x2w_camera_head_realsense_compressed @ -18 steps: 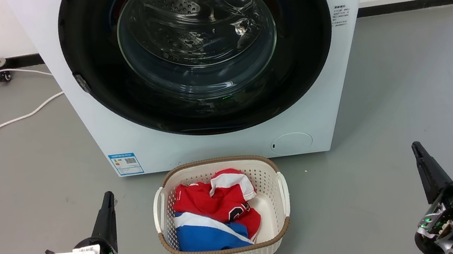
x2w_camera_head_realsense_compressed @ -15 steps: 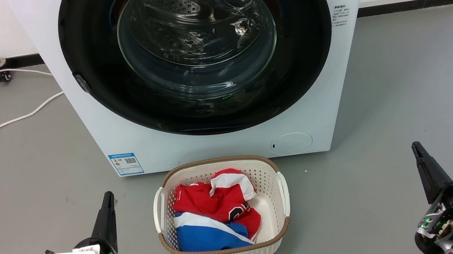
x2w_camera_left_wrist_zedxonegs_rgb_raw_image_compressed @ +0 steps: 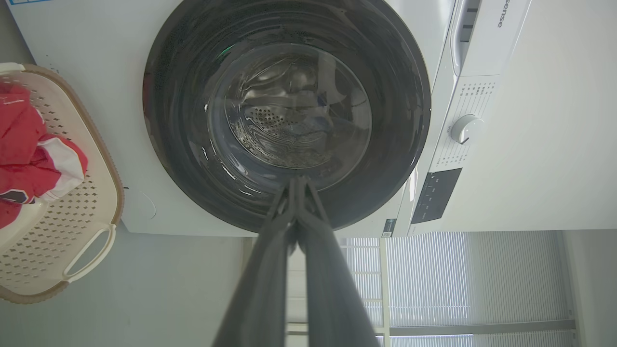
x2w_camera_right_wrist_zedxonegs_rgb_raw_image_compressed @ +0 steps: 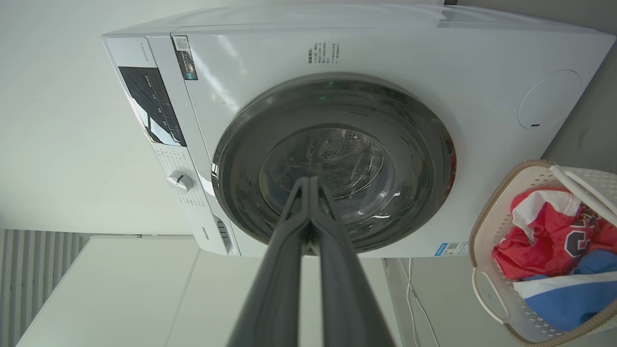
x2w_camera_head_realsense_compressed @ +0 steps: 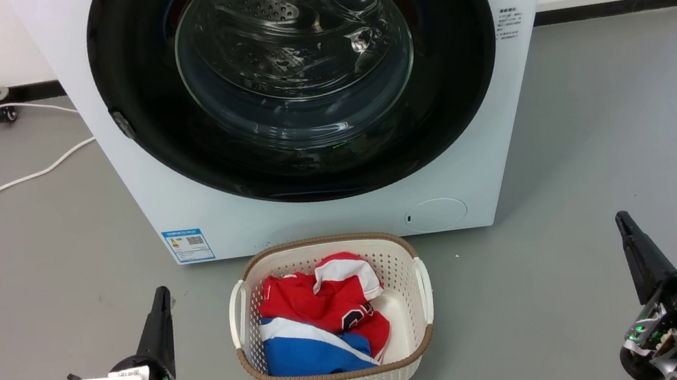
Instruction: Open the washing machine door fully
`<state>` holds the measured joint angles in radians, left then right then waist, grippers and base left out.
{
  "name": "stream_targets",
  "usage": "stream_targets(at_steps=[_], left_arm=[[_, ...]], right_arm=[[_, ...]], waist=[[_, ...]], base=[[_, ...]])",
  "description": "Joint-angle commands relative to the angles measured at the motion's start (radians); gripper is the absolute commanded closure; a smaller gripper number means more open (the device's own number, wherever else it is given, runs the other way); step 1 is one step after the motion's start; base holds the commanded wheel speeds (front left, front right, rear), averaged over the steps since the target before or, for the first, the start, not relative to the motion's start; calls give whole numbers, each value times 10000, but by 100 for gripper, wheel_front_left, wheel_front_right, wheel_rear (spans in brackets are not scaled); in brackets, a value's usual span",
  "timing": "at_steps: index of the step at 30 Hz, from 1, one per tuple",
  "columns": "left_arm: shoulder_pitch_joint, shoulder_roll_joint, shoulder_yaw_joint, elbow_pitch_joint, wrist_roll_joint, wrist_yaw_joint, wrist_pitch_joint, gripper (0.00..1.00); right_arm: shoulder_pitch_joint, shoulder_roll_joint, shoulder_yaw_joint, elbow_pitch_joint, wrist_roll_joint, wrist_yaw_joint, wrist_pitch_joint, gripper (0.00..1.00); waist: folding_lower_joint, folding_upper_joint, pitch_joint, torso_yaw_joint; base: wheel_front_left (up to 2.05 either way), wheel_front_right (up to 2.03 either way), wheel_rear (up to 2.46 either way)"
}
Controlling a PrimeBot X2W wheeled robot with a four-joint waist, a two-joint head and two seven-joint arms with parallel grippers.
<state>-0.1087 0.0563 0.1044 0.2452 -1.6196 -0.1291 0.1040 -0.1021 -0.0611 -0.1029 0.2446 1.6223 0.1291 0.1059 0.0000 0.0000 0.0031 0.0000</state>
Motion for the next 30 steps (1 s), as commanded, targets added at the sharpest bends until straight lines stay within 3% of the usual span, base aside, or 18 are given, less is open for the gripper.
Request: stream_targets(at_steps=[1, 23, 24, 30], left_arm=[[44, -16, 32, -12, 65, -29, 57, 100], [40, -32, 57, -10, 69, -29, 68, 100], [9, -23, 19, 35, 48, 2, 29, 0], [62, -50, -244, 148, 72, 3, -165, 0]], right_arm=[[-99, 34, -13, 11, -42, 29, 2, 100], [-102, 61, -49, 12, -70, 29, 46, 100], [12, 23, -29, 27, -27, 0, 4, 0], [182, 40, 78, 20, -101, -1, -178, 0]], waist=[[0, 0, 0, 0], [0, 0, 0, 0], [0, 0, 0, 0], [0, 0, 6, -2]], base=[[0, 0, 0], [0, 0, 0], [0, 0, 0], [0, 0, 0]])
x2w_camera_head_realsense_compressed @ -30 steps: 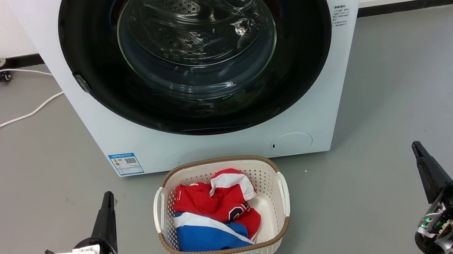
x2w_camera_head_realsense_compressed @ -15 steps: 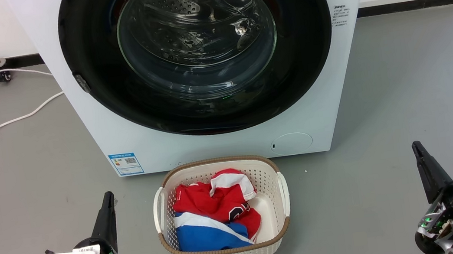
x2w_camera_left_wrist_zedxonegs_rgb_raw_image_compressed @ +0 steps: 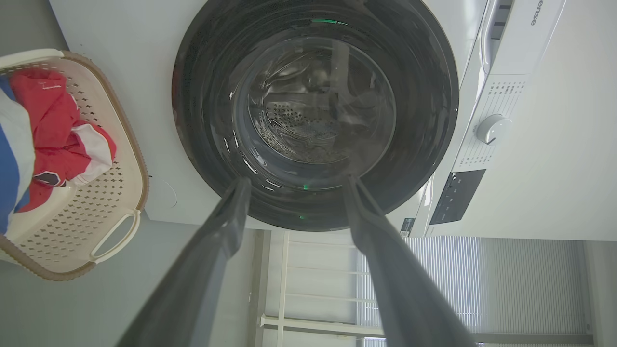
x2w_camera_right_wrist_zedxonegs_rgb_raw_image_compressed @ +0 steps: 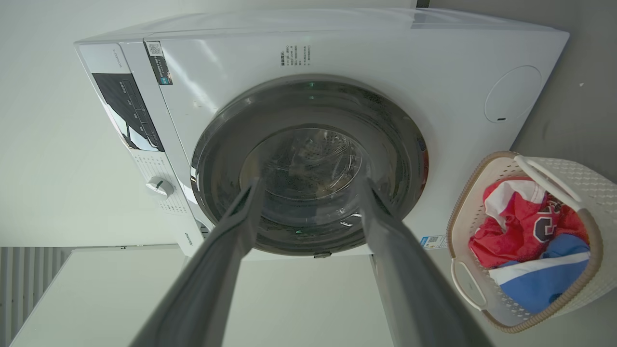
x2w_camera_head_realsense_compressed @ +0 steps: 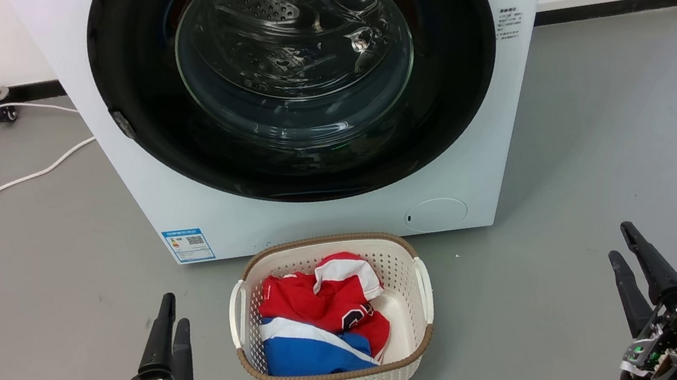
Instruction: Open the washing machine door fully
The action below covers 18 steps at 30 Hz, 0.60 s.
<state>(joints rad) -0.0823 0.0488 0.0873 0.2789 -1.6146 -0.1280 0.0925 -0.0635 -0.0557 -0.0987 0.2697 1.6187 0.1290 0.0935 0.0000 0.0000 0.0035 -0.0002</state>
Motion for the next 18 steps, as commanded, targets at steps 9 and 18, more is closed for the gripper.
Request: stream_targets(at_steps=[9, 18], left_arm=[[-256, 25, -592, -447, 263, -12, -499, 0], [-311, 41, -982, -685, 1995, -15, -892, 0]], right_arm=[[-117, -45, 334, -576, -330, 3, -500, 0], [-96, -252, 610, -797, -1606, 6, -902, 0]], waist=[[0, 0, 14, 1], [0, 0, 26, 24]], base=[[0, 0, 0], [0, 0, 0]])
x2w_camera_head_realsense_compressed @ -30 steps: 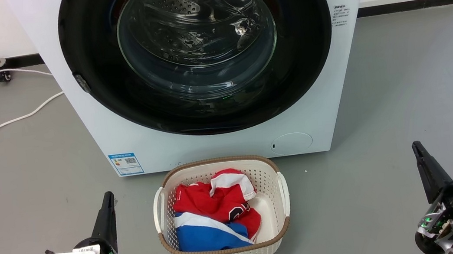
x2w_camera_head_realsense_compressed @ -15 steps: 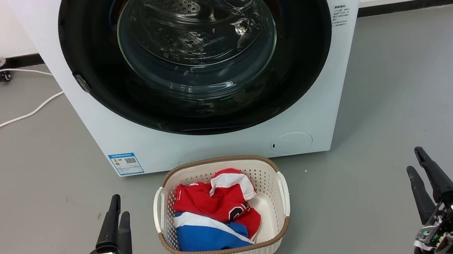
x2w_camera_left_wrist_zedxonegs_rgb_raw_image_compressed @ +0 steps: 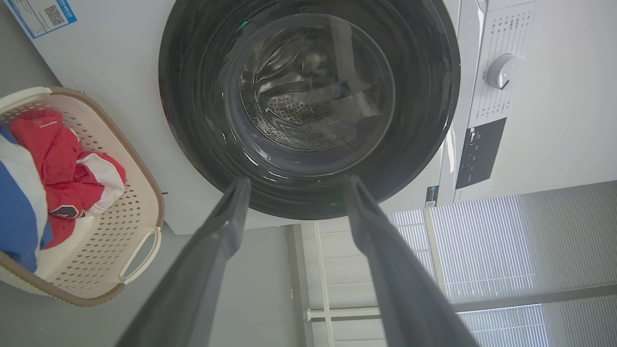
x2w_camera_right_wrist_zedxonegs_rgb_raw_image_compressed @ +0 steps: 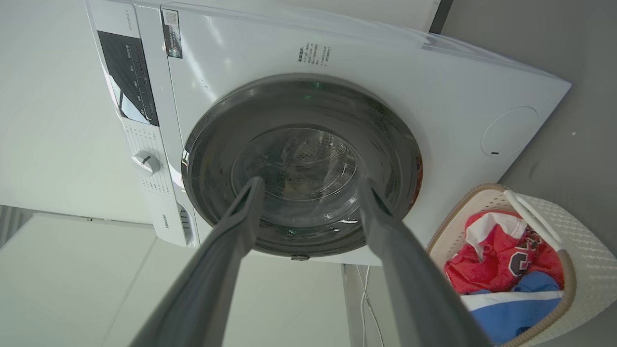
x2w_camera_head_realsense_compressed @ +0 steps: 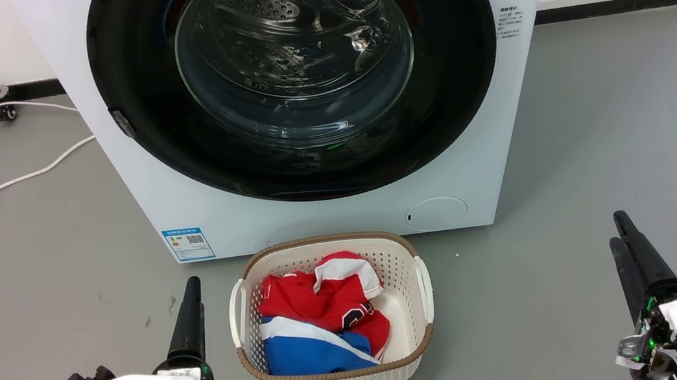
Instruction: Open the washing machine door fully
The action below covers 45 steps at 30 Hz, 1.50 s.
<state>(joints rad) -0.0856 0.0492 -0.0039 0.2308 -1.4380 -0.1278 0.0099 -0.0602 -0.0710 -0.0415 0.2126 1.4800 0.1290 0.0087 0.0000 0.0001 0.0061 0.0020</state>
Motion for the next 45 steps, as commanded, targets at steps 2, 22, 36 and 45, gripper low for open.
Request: stream_targets(at_steps=[2, 22, 36, 45], left_arm=[[-289, 32, -90, -281, 740, -18, -148, 0], [-232, 22, -436, -738, 5202, 121, -844, 0], [-287, 39, -884, -846, 7938, 425, -1279, 0], [-327, 142, -1196, -840, 9160, 598, -1528, 0]], right_arm=[[-133, -107, 50, -302, -697, 6, -136, 0], [-54, -303, 337, -431, -5390, 11, -835, 0], [-52, -211, 425, -588, -8187, 14, -1004, 0], [90, -117, 393, -940, -9578, 16, -918, 0]], waist=[[0, -1, 4, 7], [0, -1, -29, 55], [0, -1, -65, 86], [0, -1, -89, 116]], base=[[0, 0, 0], [0, 0, 0], [0, 0, 0], [0, 0, 0]])
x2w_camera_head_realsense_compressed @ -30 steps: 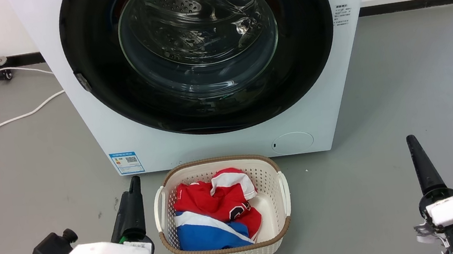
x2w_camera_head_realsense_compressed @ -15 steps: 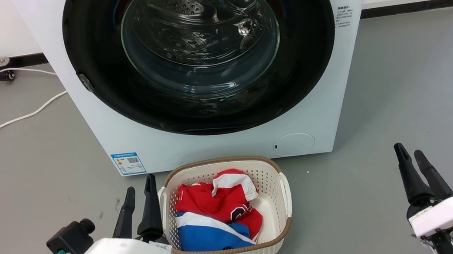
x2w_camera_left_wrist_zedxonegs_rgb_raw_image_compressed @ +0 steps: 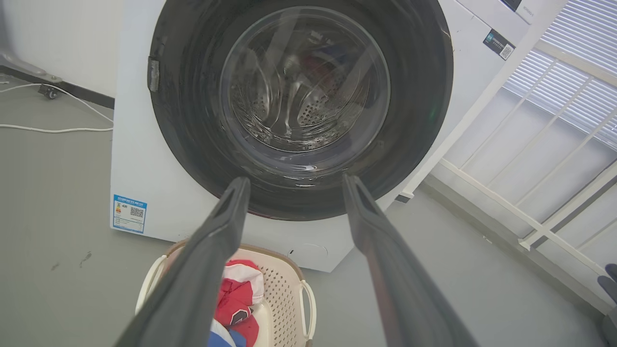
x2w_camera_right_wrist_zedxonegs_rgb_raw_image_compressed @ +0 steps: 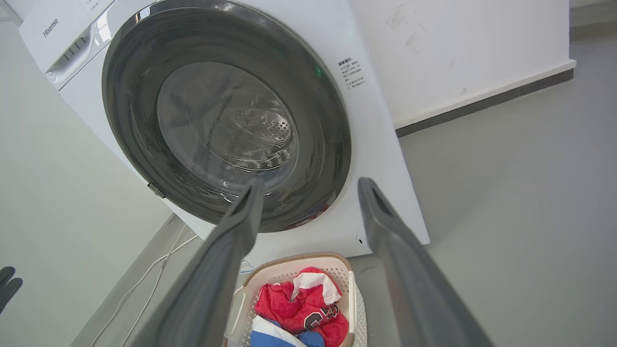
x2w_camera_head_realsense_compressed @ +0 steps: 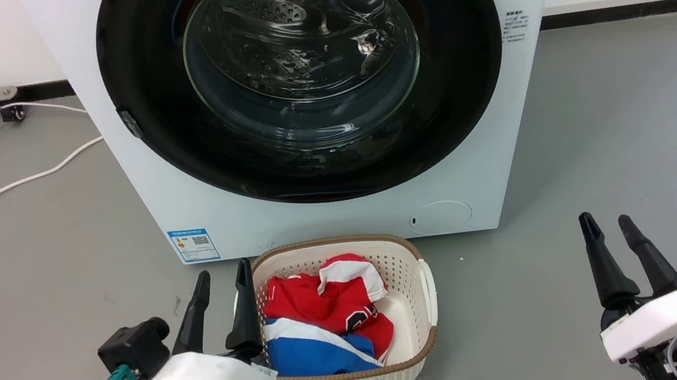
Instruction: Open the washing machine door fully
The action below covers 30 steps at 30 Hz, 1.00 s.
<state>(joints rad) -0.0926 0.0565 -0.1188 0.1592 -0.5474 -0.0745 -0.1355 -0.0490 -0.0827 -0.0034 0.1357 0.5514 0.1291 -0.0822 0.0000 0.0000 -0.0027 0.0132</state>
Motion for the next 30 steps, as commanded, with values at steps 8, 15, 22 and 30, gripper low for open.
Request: stream_targets(at_steps=[8, 15, 22, 30], left_arm=[[-291, 207, -313, -71, 1192, 286, -289, 0], [-311, 263, -496, 50, 1843, 439, -455, 0], [-300, 287, -597, 180, 2409, 531, -612, 0], [-331, 249, -651, 413, 2913, 435, -783, 0]], right_arm=[[88, 42, 92, -440, -1290, 16, -5, 0], [209, 76, 140, -584, -2065, 18, 61, 0], [278, 110, 172, -686, -2736, 18, 27, 0], [373, 211, -25, -748, -3378, 20, 30, 0]], waist=[[0, 0, -7, 18], [0, 0, -34, 52], [0, 0, -65, 74], [0, 0, -75, 77]], base=[[0, 0, 0], [0, 0, 0], [0, 0, 0], [0, 0, 0]])
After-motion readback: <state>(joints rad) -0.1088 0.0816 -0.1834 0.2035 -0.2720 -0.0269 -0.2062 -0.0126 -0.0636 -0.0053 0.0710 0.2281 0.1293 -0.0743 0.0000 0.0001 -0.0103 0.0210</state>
